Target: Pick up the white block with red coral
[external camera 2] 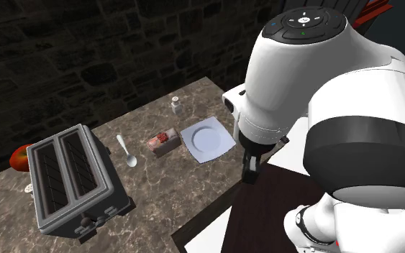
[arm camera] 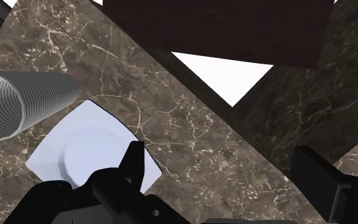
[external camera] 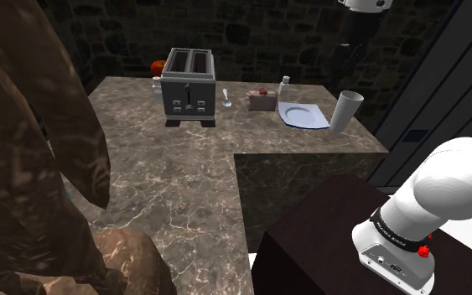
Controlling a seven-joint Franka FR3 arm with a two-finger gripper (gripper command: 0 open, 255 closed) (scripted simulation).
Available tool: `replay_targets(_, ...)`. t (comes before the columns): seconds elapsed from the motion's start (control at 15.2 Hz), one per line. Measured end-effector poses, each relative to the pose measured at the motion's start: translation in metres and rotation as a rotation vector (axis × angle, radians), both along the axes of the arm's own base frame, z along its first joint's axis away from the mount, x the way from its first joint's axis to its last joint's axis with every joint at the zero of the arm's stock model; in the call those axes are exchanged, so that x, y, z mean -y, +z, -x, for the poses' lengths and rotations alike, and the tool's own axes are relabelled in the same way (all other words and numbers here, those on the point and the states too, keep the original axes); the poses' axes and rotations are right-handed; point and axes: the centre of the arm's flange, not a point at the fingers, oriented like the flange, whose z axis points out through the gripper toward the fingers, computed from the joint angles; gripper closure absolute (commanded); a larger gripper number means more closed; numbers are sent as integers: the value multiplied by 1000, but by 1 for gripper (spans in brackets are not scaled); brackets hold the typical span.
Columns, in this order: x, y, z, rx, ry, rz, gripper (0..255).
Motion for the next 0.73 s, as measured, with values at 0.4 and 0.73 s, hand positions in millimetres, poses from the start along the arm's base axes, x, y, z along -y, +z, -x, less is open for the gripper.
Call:
replay_targets(0.4,15,-18,-45,8,21,-7,0)
replay_targets(0.73,33,-44,-103,20,48,-17,0)
